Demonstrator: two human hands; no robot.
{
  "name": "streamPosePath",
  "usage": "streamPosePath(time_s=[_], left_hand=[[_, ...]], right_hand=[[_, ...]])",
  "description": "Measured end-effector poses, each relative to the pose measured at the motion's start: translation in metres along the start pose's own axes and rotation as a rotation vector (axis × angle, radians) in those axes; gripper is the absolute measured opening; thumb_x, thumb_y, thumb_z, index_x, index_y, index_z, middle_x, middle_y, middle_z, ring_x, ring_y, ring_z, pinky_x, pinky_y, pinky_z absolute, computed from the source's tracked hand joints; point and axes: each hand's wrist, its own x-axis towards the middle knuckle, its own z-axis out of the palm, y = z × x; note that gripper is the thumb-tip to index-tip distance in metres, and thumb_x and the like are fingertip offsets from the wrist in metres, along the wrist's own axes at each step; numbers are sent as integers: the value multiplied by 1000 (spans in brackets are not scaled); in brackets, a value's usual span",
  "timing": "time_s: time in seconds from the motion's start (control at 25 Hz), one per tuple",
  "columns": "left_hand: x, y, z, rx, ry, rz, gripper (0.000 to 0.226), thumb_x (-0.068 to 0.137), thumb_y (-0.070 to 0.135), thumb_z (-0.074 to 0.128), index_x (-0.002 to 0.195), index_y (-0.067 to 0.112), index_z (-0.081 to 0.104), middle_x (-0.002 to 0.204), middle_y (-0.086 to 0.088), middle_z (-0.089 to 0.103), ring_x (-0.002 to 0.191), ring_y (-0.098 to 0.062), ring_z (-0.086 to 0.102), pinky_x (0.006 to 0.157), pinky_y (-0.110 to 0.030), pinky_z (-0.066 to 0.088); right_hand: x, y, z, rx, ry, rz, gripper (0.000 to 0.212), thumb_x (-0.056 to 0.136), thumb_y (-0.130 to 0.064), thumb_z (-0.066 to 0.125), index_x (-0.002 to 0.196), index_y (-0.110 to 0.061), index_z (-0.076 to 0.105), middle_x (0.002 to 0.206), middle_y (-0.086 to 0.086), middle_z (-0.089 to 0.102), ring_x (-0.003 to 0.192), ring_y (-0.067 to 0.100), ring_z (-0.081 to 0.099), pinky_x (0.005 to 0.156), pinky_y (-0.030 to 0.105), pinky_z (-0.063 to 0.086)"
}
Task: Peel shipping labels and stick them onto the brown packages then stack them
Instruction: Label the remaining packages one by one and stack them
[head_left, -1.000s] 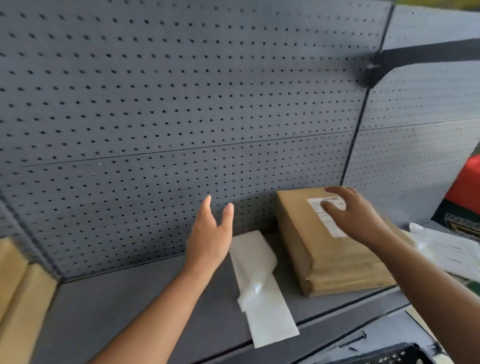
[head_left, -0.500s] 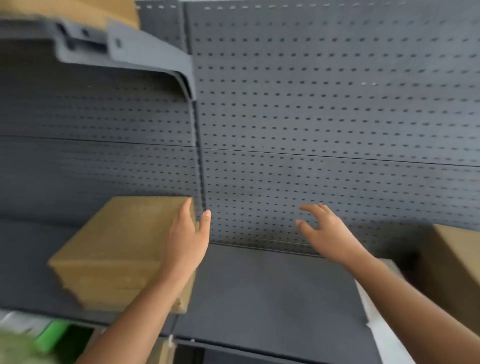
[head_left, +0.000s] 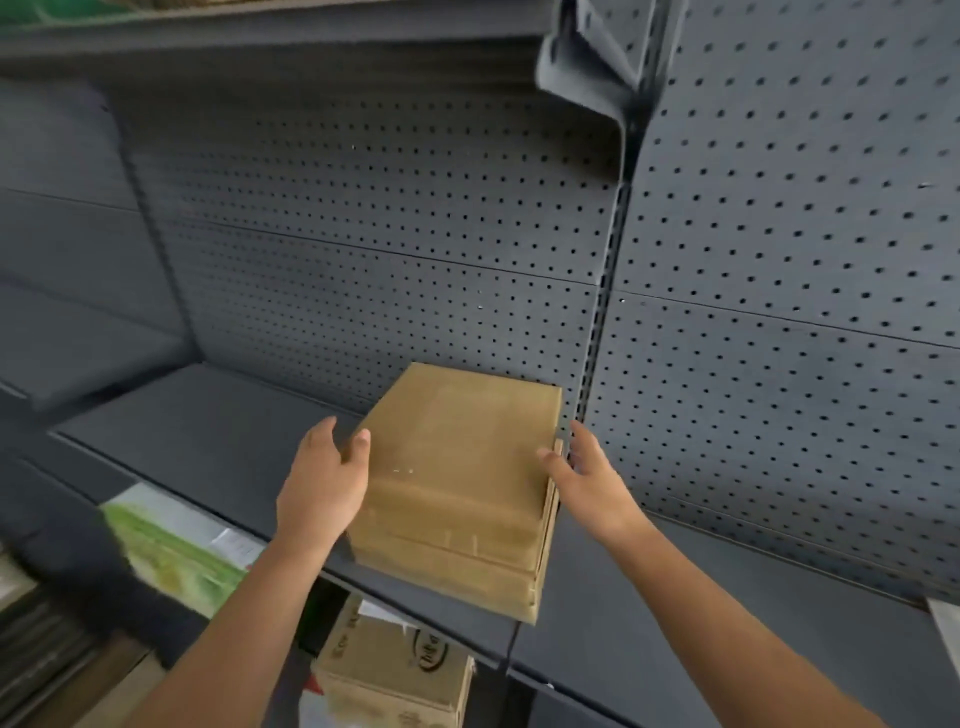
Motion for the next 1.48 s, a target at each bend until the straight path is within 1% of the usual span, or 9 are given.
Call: streamPosePath(time_s=[0.08, 0.16, 0.28, 0.4, 0.56, 0.68, 0.8, 1.04, 1.48], left_hand=[[3, -11, 0, -166, -73, -126, 65, 101, 59, 39, 152, 20, 39, 154, -9, 47, 137, -34, 48, 105, -51, 43], [0, -13, 3, -390, -131, -225, 61, 100, 59, 43, 147, 20, 48, 149, -8, 51, 135, -33, 48, 105, -48, 40], [-5, -7, 4, -568, -153, -280, 56, 100, 54, 47, 144, 21, 52, 150, -5, 50, 138, -29, 45, 108, -45, 36], [-14, 0, 6, -576, -128, -256, 50, 101, 50, 49, 140, 19, 55, 136, -3, 56, 131, -28, 48, 97, -40, 36], [-41, 20, 12, -549, -145, -188, 33, 101, 52, 48, 115, 23, 57, 96, 12, 56, 94, -16, 54, 84, -37, 37], [-74, 45, 29, -505, -186, -112, 36, 100, 54, 48, 108, 20, 57, 96, 5, 60, 84, -8, 55, 70, -34, 40], [-110, 74, 56, -471, -279, -64, 36, 100, 54, 49, 104, 19, 56, 93, -3, 61, 84, -16, 59, 64, -31, 42], [-175, 129, 123, -430, -461, 57, 38, 100, 51, 50, 89, 15, 49, 74, 0, 48, 66, -17, 50, 59, -33, 36], [-235, 141, 194, -315, -632, 50, 41, 100, 51, 49, 96, 11, 51, 80, -5, 57, 70, -20, 57, 58, -34, 39]], right_hand=[[5, 4, 16, 151, -20, 90, 74, 99, -45, 55, 159, -27, 15, 156, -6, 38, 139, 18, 45, 110, 35, 40], [2, 5, 27, 263, -36, 168, 63, 100, -41, 54, 156, -29, 26, 138, -11, 55, 121, 14, 59, 89, 29, 51], [-2, 6, 35, 331, -19, 197, 40, 102, -37, 51, 141, -35, 43, 115, -17, 63, 105, 10, 63, 72, 24, 47], [-6, 8, 28, 380, -9, 204, 38, 101, -35, 51, 139, -32, 49, 119, -11, 67, 106, 11, 64, 77, 26, 46], [-24, 16, -4, 380, 50, 207, 29, 100, -32, 51, 129, -31, 56, 115, -11, 68, 102, 10, 64, 75, 28, 46], [-42, 31, -43, 359, 124, 208, 31, 98, -35, 53, 128, -36, 56, 116, -10, 68, 105, 16, 63, 90, 39, 48], [-68, 52, -92, 345, 214, 220, 27, 96, -37, 54, 123, -39, 59, 113, -11, 70, 105, 17, 64, 96, 43, 50], [-123, 113, -182, 368, 376, 307, 30, 93, -40, 57, 123, -40, 62, 114, -8, 72, 106, 21, 67, 99, 50, 52], [-164, 198, -226, 391, 420, 442, 27, 96, -38, 58, 123, -39, 57, 114, -4, 70, 104, 22, 67, 98, 45, 53]])
